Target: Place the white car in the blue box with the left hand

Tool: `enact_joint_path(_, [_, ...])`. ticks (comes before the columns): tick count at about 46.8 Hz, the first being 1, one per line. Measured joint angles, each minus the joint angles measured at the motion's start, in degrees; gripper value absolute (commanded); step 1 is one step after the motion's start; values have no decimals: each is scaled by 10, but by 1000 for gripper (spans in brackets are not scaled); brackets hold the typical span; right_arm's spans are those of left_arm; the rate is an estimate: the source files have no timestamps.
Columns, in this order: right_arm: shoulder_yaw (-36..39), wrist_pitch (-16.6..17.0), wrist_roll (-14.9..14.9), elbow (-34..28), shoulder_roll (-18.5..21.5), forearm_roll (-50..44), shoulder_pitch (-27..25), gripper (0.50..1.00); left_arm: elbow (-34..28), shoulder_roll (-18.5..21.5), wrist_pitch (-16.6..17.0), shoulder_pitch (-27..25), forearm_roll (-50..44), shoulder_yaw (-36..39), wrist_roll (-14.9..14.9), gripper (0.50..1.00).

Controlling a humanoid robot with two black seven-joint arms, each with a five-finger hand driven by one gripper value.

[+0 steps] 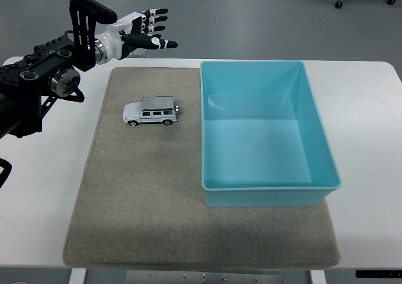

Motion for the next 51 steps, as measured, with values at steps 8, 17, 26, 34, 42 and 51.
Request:
enact_joint_path(8, [0, 0, 0, 0, 0, 0, 0, 936, -10, 12, 0, -10, 7, 51, 1, 999])
enact_joint_path(17, [0, 0, 0, 0, 0, 0, 0, 936, -11, 25, -4, -30, 59, 87, 1, 999])
enact_joint_path(26, [0, 0, 0, 0, 0, 0, 0, 936, -11, 28, -5, -41, 149, 89, 2, 999])
enact_joint_path(34, [0, 0, 0, 0, 0, 0, 0, 936, -10, 31, -25, -52, 184, 130, 8, 999])
enact_joint_path(42, [0, 0, 0, 0, 0, 0, 0, 936, -9, 37, -38, -69, 185, 188, 8, 999])
enact_joint_path(51, [0, 0, 0, 0, 0, 0, 0, 936, -9, 38, -71, -86, 189, 197, 9, 999])
